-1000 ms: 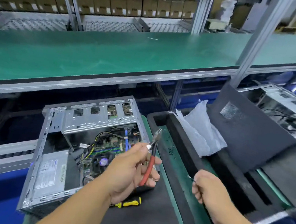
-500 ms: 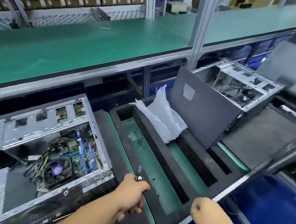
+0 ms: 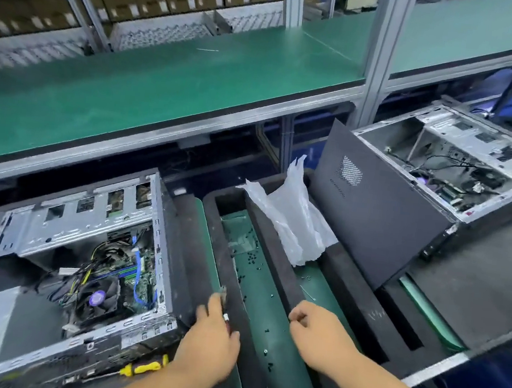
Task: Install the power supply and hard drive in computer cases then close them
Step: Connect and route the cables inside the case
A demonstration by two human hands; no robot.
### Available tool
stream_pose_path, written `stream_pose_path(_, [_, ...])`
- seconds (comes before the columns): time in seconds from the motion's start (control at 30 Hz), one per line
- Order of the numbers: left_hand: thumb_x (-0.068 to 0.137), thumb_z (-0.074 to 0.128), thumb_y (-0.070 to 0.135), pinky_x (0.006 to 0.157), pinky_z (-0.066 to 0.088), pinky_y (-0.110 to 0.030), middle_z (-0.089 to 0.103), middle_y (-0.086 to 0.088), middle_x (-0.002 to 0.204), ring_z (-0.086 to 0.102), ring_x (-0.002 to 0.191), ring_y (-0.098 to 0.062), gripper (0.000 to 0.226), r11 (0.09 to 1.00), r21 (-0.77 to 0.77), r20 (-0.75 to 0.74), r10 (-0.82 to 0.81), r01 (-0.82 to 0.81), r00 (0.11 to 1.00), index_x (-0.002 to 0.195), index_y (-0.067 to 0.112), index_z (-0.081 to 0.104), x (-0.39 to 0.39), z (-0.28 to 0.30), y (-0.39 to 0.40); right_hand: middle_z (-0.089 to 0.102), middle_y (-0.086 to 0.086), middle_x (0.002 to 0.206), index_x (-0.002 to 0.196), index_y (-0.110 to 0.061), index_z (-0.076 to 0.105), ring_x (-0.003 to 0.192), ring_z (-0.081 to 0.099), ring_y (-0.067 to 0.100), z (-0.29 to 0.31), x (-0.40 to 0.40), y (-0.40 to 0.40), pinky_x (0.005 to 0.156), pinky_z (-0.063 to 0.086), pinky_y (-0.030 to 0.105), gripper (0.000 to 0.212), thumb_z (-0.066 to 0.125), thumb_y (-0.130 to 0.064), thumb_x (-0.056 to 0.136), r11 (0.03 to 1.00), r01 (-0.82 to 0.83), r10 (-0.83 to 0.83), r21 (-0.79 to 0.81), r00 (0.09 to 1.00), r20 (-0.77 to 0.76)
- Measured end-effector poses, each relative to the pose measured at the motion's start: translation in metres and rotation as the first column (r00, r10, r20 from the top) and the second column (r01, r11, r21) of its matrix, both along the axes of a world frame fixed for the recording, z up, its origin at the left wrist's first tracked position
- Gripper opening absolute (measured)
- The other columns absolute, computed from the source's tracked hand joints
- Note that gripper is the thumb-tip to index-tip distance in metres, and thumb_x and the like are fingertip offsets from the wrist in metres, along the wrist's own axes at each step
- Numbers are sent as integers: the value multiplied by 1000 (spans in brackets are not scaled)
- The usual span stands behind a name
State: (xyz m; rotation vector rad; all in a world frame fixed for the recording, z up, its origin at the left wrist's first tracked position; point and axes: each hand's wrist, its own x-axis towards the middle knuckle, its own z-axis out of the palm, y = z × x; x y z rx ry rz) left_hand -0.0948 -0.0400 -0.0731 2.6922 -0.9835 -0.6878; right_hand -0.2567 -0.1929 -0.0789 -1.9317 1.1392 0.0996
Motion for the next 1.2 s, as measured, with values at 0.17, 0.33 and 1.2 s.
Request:
stream_pose_path(0.17, [103,38,36,83,57,-42,42,-12,128,67,96,-31,64,951,227,115,-240,210,964,157,45,5,8,-11,7,65,-11,79,105,-40,54,64,60,10,-15,8,-18,64,55,33,19,49,-28,90,997,-69,69,42,998,0])
stream_pose_path(0.33, [97,39,61,78,51,-44,50,-10,121,63,102,-37,52,913,364,159,-254,182,954,135,27,32,8,-16,-4,62,-8,72,105,-37,48,52,53,8,-22,16,-30,48,45,27,18,49,-27,90,993,-120,120,-1,993,-12])
stream_pose_path(1.2, [96,43,50,74,49,-35,63,5,100,64,96,-21,21,974,49,160,209,-220,965,90,30,44,-1,-1,61,61,-11,87,105,-40,50,65,56,5,-6,31,0,61,47,23,9,51,-37,96,871,-483,480,-87,876,-46])
